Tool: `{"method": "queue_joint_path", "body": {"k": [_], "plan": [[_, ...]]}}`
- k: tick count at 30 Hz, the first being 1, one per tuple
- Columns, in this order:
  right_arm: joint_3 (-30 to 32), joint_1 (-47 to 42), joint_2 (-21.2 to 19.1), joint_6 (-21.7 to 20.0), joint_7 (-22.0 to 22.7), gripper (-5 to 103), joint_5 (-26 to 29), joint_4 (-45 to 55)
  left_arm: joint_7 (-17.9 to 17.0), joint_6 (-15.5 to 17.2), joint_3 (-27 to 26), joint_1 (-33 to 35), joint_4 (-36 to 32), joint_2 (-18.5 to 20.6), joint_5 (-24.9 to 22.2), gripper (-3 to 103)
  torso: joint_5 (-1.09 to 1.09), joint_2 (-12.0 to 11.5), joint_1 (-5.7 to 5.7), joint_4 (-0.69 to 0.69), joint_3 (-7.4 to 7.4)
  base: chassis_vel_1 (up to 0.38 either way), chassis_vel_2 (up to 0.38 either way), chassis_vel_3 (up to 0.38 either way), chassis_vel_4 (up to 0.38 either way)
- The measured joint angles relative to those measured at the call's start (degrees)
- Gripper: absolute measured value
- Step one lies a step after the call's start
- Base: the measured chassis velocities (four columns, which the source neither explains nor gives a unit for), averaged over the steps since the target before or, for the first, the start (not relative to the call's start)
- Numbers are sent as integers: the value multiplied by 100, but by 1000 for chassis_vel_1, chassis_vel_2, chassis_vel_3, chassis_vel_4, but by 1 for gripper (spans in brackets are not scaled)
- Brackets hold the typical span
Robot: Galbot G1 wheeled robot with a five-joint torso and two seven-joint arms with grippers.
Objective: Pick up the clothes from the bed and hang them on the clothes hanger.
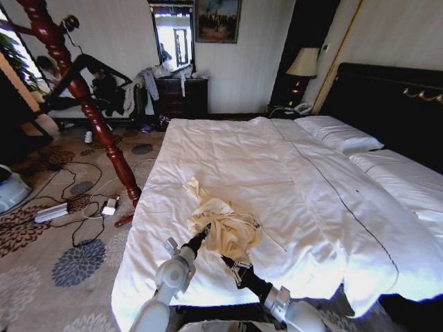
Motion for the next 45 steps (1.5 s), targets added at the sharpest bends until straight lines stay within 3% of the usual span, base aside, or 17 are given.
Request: {"method": "queue_joint_path", "body": {"k": [2,8,10,12,14,16,18,22,23,25,27,28,30,32,36,41,45], "plan": [[10,-8,-6,2,0,0,0,13,0,2,-4,0,-1,10,-3,6,0,0,0,0,0,0,0,0,0],[26,-38,-25,38,13,0,76,57,11,1,-46,36,-30,31,15,0,0,0,0,0,0,0,0,0,0],[21,-77,-47,182,-30,3,385,107,27,-23,-92,42,-30,40,27,0,0,0,0,0,0,0,0,0,0],[32,-88,-57,471,-358,14,826,130,37,-62,-169,42,-27,44,29,0,0,0,0,0,0,0,0,0,0],[49,-85,-60,634,-548,14,1031,148,39,-79,-216,42,-24,50,29,0,0,0,0,0,0,0,0,0,0],[101,-46,-59,862,-733,25,1571,326,47,-119,-341,77,-30,89,29,0,0,0,0,-1,0,0,0,0,0],[132,14,-41,879,-733,30,1881,465,58,-141,-393,103,-41,114,34,0,0,0,0,-1,0,0,0,0,0],[349,429,80,730,-368,47,3248,1035,178,-286,-654,260,-85,268,141,0,-1,0,0,1,0,0,0,0,0],[349,429,80,730,-368,47,3248,1035,178,-286,-654,260,-85,268,141,0,-1,0,0,1,0,0,0,0,0],[480,598,95,481,131,57,3358,1145,199,-313,-774,318,-135,327,142,0,0,0,0,1,0,0,0,0,0],[671,853,42,-358,1284,68,2688,1050,214,-322,-906,402,-244,394,164,0,0,0,0,0,0,0,0,0,0],[712,963,-10,-614,1523,68,2396,918,218,-329,-946,431,-289,413,189,0,-1,0,0,0,0,0,0,0,0],[724,1033,-42,-745,1627,74,2237,820,221,-333,-971,453,-319,427,215,0,0,0,0,0,0,0,0,0,0],[670,1375,-161,-1246,1876,84,1950,436,224,-376,-1082,552,-433,462,335,0,1,0,0,0,0,0,0,0,0],[458,1753,-266,-1828,1926,98,2141,159,223,-432,-1205,660,-548,500,396,0,0,0,0,-2,0,0,0,0,0],[188,2282,-330,-2354,1881,103,2503,-281,218,-452,-1360,772,-681,502,413,0,0,0,0,1,0,0,0,0,0],[49,2611,-428,-2629,1700,96,3186,-484,188,-443,-1427,847,-833,503,419,0,1,0,0,-1,0,0,0,0,0]]}}
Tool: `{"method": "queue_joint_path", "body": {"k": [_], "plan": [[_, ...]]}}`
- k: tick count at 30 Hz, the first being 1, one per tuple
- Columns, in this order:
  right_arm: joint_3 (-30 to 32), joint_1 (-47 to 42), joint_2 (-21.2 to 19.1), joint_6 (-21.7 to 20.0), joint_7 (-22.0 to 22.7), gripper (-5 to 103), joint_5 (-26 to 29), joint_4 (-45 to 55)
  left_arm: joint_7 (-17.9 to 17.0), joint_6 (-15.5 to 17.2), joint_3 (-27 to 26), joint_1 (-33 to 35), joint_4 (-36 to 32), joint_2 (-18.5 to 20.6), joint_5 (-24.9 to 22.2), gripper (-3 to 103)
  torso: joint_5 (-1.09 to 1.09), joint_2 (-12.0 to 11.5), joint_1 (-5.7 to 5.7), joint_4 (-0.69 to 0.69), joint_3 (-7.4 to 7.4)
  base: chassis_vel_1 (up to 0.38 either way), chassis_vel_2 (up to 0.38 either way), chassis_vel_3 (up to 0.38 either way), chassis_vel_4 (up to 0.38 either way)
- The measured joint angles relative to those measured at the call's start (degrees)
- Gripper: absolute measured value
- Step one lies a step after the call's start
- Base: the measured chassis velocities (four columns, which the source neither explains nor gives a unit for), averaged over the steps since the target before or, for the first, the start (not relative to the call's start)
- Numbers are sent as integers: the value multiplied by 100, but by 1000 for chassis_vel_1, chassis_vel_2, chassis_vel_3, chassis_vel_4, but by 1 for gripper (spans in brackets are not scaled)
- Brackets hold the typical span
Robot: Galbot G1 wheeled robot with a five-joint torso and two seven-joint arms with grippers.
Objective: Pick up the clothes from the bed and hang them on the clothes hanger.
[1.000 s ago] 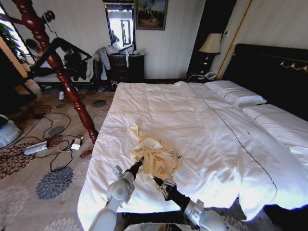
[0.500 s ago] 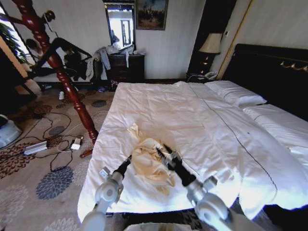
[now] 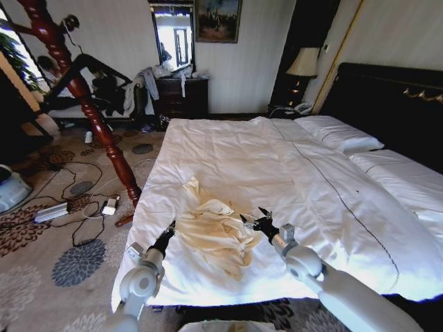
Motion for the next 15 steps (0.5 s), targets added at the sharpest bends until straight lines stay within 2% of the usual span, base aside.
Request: {"method": "queue_joint_path", "body": {"k": [2,3,6,9,10,12,13,15], "plan": [[-90,146,-80,3,-236,95,229,0,-20,27,-9,43,-51,17,46,0,0,0,0,2,0,0,0,0,0],[-90,146,-80,3,-236,95,229,0,-20,27,-9,43,-51,17,46,0,0,0,0,2,0,0,0,0,0],[-327,398,-189,75,-693,93,198,21,-38,44,-5,66,-66,28,128,0,-1,0,0,1,0,0,0,0,0],[-578,588,-203,75,-843,91,-131,-63,-52,53,10,55,-66,18,151,0,-1,0,0,2,0,0,0,0,0],[-686,681,-191,48,-978,88,-613,-223,-61,55,26,39,-66,3,160,0,-1,0,0,2,0,0,0,0,0],[-726,715,-181,47,-1170,81,-1074,-382,-68,59,50,34,-64,0,163,0,0,0,0,1,0,0,0,0,0],[-726,715,-181,47,-1170,81,-1074,-382,-68,59,50,34,-64,0,163,0,0,0,0,1,0,0,0,0,0],[-790,720,-206,16,-1255,70,-1230,-443,-79,60,84,33,-49,23,189,0,0,0,0,0,0,0,0,0,0]]}}
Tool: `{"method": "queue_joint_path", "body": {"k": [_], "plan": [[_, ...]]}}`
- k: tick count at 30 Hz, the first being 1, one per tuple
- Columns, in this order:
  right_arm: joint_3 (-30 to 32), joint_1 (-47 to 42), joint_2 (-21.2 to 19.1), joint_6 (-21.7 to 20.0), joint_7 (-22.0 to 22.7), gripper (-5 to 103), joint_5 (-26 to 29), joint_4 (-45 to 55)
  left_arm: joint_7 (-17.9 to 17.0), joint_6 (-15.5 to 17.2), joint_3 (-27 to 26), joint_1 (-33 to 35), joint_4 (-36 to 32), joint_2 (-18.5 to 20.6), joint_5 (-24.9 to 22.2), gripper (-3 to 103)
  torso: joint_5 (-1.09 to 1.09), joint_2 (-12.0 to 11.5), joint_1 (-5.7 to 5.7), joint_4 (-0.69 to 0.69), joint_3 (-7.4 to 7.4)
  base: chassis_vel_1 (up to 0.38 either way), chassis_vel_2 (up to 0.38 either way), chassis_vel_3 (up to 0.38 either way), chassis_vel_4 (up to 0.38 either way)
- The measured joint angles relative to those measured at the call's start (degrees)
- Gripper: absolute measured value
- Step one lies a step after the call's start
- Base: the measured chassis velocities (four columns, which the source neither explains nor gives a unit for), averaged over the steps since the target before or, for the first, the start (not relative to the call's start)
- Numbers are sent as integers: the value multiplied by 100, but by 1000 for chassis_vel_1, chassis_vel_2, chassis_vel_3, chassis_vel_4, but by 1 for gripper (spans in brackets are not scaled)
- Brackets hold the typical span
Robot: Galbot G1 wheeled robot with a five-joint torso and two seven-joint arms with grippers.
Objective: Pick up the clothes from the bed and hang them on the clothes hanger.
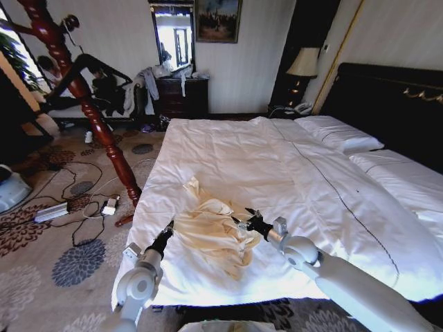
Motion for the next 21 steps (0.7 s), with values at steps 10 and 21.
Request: {"method": "queue_joint_path", "body": {"k": [10,21], "plan": [[-308,203,99,-52,-14,48,87,-89,-39,3,115,-131,111,61,-28,0,-1,0,0,2,0,0,0,0,0],[-380,201,114,-32,-149,15,-7,-197,-66,14,169,-221,183,134,-144,0,-1,0,0,1,0,0,0,0,0]]}}
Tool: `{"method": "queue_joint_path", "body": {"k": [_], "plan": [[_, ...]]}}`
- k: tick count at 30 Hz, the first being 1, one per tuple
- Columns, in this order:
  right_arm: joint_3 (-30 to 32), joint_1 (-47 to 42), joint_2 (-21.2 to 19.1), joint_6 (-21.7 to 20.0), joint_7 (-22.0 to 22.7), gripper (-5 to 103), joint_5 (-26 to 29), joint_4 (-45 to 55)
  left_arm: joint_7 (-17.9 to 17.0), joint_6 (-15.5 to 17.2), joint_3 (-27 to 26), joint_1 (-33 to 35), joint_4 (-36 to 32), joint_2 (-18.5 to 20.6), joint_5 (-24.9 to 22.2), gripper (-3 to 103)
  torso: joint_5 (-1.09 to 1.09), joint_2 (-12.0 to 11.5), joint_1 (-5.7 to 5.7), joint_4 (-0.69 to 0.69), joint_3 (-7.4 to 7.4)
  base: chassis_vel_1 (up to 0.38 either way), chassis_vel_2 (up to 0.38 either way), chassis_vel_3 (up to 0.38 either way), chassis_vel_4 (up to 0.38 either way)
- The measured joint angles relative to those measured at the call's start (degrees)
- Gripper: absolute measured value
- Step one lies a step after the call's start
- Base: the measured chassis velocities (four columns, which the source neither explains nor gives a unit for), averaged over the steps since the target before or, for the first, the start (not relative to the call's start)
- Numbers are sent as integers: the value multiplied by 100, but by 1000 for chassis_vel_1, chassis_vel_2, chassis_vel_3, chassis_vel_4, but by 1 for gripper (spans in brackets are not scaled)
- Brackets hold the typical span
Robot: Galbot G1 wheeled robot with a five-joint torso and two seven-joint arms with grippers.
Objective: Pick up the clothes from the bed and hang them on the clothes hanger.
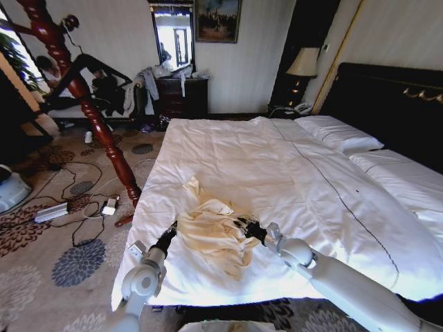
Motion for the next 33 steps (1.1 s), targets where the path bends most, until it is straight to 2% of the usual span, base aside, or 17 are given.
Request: {"method": "queue_joint_path", "body": {"k": [1,3,5,12,14,16,17,19,20,22,23,25,28,30,31,33], "plan": [[0,0,5,10,-20,10,-25,0,-2,1,-2,-1,-6,16,-15,0,0,0,0,0,0,0,0,0,0],[8,-5,7,45,-27,10,-53,0,-4,1,-4,-1,-20,29,-24,0,0,0,0,0,0,0,0,0,0],[61,-39,6,158,-38,2,-91,0,-5,2,-9,0,-74,63,-46,0,0,0,0,0,0,0,0,0,0],[418,-238,-135,371,-171,1,-178,66,-10,11,-28,15,-240,233,-105,0,0,0,0,0,0,0,0,0,0],[603,-340,-240,588,-278,1,-83,148,5,11,-64,13,-338,347,-163,0,0,0,0,-1,0,0,0,0,0],[764,-364,-306,1086,-545,1,330,274,69,3,-132,-21,-435,488,-215,0,0,0,0,-1,0,0,0,0,0],[764,-364,-306,1086,-545,1,330,274,69,3,-132,-21,-435,488,-215,0,0,0,0,-1,0,0,0,0,0],[972,-257,-367,1729,-832,1,1179,608,225,-66,-274,-131,-555,788,-196,0,0,0,0,-1,0,0,0,0,0],[1070,-154,-388,1898,-866,1,1551,815,305,-111,-334,-193,-608,938,-176,0,-1,0,0,1,0,0,0,0,0],[1128,-89,-403,1950,-867,1,1754,935,363,-142,-370,-237,-643,1032,-163,0,-1,0,0,2,0,0,0,0,0],[1291,169,-446,2035,-715,1,2377,1283,534,-237,-507,-438,-755,1342,-161,0,-2,0,0,2,0,0,0,0,0],[1338,261,-454,2042,-629,1,2549,1367,572,-263,-565,-527,-791,1457,-197,0,-2,0,0,1,0,0,0,0,0],[1724,1127,-558,2043,187,1,3706,1670,548,-372,-999,-1361,-859,2276,-835,0,-2,0,0,0,0,0,0,0,0],[1766,1218,-574,2043,265,1,3782,1668,526,-372,-1047,-1456,-853,2365,-930,0,-2,0,0,0,0,0,0,0,0],[1930,1532,-658,2040,498,1,3990,1614,445,-373,-1205,-1828,-819,2695,-1284,0,0,0,1,1,1,0,0,0,0],[2100,1857,-794,2025,709,1,4158,1504,387,-370,-1322,-2212,-783,2996,-1628,0,0,0,0,0,1,0,0,0,0]]}}
